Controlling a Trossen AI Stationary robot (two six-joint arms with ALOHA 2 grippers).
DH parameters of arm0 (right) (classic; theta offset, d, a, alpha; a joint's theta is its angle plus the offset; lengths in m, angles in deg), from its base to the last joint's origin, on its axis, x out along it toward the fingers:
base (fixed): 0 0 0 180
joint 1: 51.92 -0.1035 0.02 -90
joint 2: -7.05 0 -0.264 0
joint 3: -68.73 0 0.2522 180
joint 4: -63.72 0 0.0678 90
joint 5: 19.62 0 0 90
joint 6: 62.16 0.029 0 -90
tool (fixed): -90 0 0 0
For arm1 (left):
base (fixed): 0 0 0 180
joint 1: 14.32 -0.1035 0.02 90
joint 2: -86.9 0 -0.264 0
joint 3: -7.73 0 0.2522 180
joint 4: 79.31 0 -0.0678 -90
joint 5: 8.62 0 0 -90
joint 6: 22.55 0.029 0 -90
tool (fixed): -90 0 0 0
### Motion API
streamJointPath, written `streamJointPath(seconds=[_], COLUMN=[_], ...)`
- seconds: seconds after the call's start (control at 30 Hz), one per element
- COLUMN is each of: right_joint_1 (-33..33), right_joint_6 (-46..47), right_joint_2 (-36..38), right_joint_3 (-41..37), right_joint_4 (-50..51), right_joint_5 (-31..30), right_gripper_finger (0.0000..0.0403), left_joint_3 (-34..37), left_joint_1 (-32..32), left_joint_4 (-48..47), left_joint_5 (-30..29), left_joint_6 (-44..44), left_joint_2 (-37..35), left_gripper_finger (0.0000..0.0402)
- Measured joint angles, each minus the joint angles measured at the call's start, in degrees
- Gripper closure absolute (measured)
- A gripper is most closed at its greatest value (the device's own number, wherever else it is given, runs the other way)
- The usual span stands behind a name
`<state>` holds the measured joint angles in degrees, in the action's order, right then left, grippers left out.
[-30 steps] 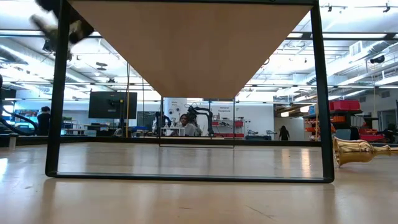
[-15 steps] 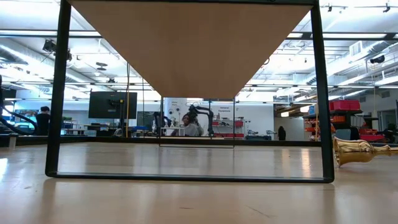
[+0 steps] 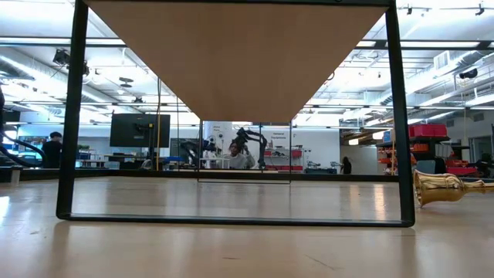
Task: Pick & Place candle stick holders
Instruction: Put the left gold candle holder on the shelf aligned with the other gold candle holder
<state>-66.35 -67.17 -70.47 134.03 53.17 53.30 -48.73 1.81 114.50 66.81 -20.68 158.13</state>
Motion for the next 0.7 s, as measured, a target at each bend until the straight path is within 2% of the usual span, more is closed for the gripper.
streamJointPath(seconds=[0.23, 0.43, 0.7], right_joint_1=[0.02, 0.04, 0.04], right_joint_6=[-0.26, -1.47, -1.5], right_joint_2=[-0.52, -1.47, -2.12], right_joint_3=[0.01, 0.01, 0.01], right_joint_4=[-1.97, -4.01, -4.93], right_joint_5=[0.0, 0.02, 0.03], right_gripper_finger=[0.0117, 0.0117, 0.0117], left_joint_3=[-0.64, -5.79, -14.06], left_joint_1=[-3.39, -5.23, -6.75], left_joint_4=[5.11, 5.45, -2.3], left_joint_5=[5.31, 8.08, 9.92], left_joint_6=[-0.47, -0.67, 1.84], left_joint_2=[4.16, 8.63, 15.04], left_gripper_finger=[0.0389, 0.0389, 0.0389])
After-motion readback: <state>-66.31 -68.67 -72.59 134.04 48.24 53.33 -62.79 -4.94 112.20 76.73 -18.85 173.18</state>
